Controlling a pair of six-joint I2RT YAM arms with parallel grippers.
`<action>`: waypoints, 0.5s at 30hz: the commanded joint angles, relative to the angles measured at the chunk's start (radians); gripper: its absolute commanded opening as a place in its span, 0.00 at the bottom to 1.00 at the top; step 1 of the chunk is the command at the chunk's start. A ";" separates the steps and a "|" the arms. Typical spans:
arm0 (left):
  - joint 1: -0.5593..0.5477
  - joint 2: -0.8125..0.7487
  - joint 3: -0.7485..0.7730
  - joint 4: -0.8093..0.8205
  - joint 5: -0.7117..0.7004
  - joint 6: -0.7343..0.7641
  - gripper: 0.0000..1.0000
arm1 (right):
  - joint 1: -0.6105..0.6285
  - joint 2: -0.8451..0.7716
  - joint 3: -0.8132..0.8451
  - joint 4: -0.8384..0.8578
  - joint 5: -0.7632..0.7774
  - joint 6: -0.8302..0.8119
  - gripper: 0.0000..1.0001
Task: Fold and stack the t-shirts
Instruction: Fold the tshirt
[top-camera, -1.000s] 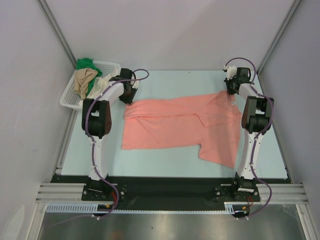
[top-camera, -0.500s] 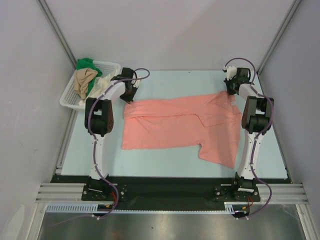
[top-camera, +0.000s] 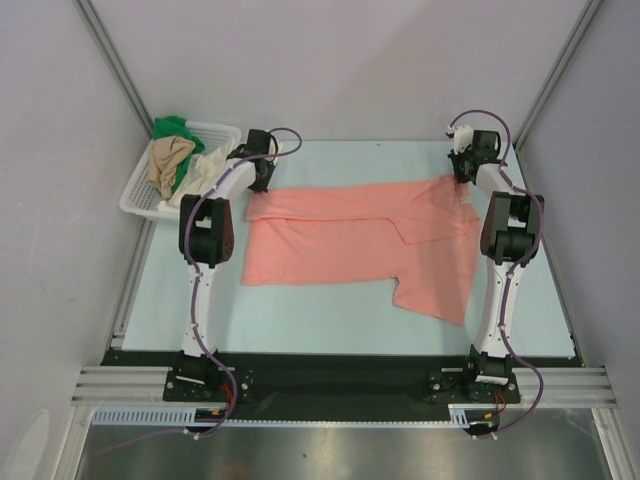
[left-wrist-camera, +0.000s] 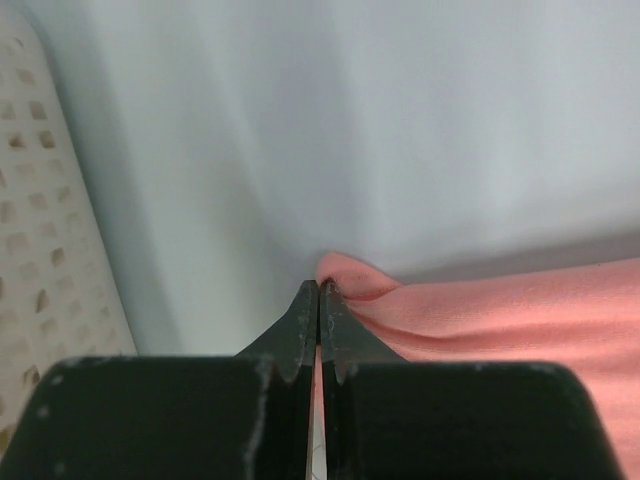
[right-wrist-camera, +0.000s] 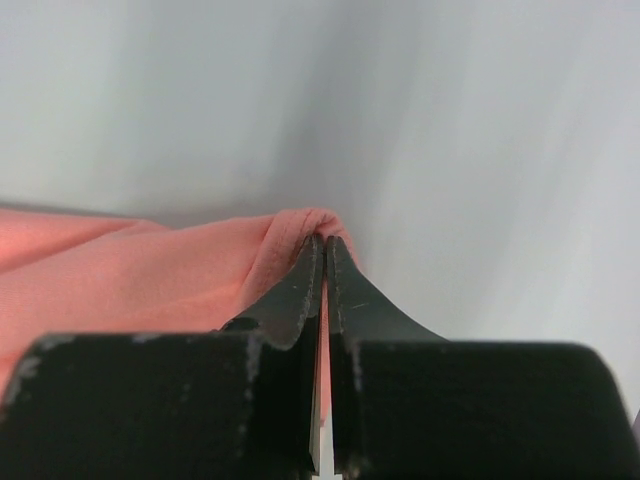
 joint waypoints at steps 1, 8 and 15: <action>0.006 0.040 0.057 0.060 -0.064 0.030 0.00 | 0.000 0.023 0.062 0.065 0.039 0.011 0.00; 0.005 0.080 0.124 0.095 -0.078 0.061 0.01 | -0.004 0.034 0.075 0.082 0.053 0.009 0.00; -0.017 -0.004 0.095 0.102 -0.086 0.070 0.23 | -0.003 -0.006 0.057 0.079 0.058 0.013 0.07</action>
